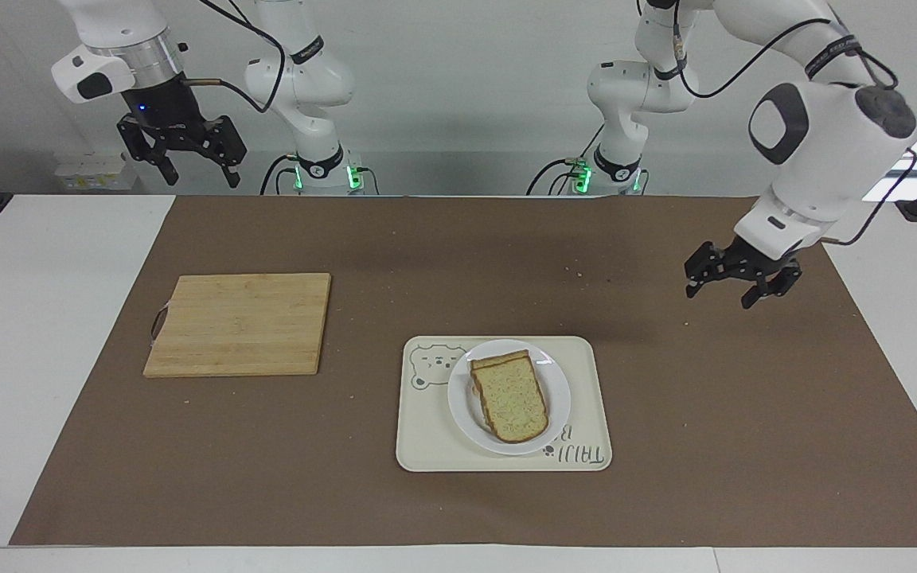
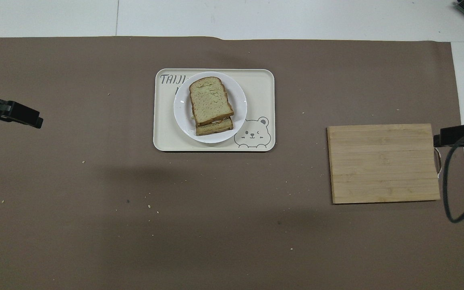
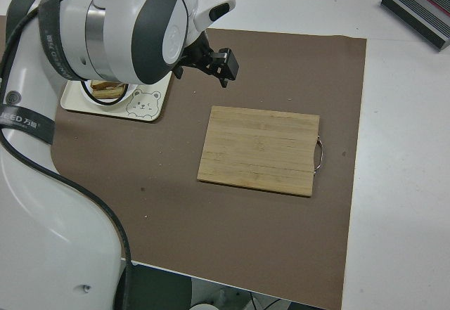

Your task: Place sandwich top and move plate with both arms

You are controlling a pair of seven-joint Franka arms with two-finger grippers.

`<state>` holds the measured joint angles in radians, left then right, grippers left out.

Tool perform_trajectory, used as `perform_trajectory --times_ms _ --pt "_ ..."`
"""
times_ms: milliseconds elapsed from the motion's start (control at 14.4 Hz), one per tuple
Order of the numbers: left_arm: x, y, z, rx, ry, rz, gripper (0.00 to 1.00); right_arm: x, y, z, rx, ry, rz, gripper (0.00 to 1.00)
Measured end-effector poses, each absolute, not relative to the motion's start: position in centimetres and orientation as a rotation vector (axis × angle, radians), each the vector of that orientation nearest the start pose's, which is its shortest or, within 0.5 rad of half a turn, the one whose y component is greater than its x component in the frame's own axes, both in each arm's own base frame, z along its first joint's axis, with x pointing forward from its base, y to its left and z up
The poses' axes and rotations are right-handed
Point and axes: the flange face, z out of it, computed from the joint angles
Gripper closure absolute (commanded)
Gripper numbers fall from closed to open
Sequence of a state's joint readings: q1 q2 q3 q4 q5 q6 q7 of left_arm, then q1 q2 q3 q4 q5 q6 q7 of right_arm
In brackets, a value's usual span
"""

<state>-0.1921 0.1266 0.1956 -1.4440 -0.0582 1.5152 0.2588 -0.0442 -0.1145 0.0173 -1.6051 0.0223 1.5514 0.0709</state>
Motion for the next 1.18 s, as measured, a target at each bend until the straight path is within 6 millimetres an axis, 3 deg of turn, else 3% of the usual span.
perform_trajectory --times_ms 277,415,623,761,1176 --pt "55.5 -0.5 69.3 -3.147 0.426 0.068 0.0 51.6 -1.1 66.8 -3.115 0.151 -0.094 0.0" --pt "54.1 -0.3 71.8 -3.144 0.426 0.035 0.0 51.6 -1.1 66.8 -3.115 0.151 -0.094 0.0" --pt "53.1 0.7 72.9 -3.148 0.4 0.006 0.0 51.6 -1.1 66.8 -3.115 0.151 -0.094 0.0" --pt "52.3 2.0 72.9 -3.158 0.367 0.006 0.0 51.6 -1.1 66.8 -3.115 0.151 -0.094 0.0" --pt "51.7 3.5 72.6 -3.169 0.328 0.004 0.0 51.6 -1.1 66.8 -3.115 0.151 -0.094 0.0"
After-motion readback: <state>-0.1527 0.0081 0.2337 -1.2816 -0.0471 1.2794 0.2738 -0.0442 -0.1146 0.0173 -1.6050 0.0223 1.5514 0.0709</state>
